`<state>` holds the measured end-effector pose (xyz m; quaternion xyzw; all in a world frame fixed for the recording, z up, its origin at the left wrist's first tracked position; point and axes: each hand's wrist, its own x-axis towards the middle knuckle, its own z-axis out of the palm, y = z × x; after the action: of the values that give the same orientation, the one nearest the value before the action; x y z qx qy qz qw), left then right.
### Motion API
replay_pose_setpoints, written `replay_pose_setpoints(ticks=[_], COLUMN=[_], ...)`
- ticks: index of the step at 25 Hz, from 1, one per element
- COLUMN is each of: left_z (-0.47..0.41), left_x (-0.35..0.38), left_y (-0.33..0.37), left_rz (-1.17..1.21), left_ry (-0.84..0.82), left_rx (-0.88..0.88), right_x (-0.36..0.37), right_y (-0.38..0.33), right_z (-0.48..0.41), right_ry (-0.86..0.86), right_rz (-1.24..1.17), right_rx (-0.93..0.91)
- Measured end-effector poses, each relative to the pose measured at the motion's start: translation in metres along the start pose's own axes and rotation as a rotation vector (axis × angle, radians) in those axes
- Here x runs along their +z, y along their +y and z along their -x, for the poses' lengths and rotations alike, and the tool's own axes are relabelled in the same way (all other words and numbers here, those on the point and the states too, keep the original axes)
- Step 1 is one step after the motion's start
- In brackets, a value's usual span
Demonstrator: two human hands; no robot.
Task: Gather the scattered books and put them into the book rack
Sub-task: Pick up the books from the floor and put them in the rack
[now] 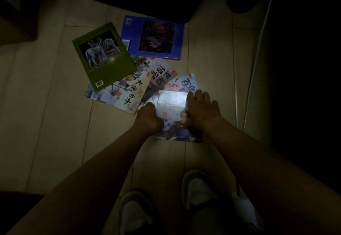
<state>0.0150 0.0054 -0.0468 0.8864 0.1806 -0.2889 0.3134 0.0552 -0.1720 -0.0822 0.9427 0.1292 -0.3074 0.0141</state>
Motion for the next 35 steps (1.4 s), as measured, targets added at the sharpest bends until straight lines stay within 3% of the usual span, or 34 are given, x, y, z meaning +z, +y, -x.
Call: replay_pose_setpoints(ticks=[7, 13, 17, 20, 22, 26, 28, 35], left_z=[-0.027, -0.009, 0.003, 0.007, 0.016, 0.031, 0.051, 0.192], left_x=[0.014, 0.007, -0.003, -0.022, -0.046, -0.103, -0.141, -0.259], left_y=[-0.018, -0.003, 0.001, 0.003, 0.013, 0.03, 0.038, 0.052], left_rz=[0.217, 0.168, 0.291, 0.344, 0.39, 0.415, 0.414, 0.389], left_ry=[0.03, 0.031, -0.069, -0.051, -0.029, 0.053, 0.11, 0.399], left_rx=[-0.101, 0.007, 0.118, 0.173, 0.168, 0.132, 0.146, 0.221], right_x=[-0.001, -0.001, 0.0, -0.017, -0.036, -0.09, -0.125, -0.262], right_y=[-0.004, -0.005, -0.009, -0.012, -0.014, -0.016, -0.027, -0.094], right_z=[0.002, 0.004, 0.005, 0.01, 0.012, 0.02, 0.031, 0.12], right_ry=[0.061, 0.082, 0.1, 0.154, 0.182, 0.158, 0.221, 0.426], right_rz=[0.067, 0.05, 0.068, 0.024, -0.072, -0.661, -0.807, -0.742], right_rx=[0.004, 0.03, 0.037, 0.009, 0.01, -0.04, -0.133, -0.383])
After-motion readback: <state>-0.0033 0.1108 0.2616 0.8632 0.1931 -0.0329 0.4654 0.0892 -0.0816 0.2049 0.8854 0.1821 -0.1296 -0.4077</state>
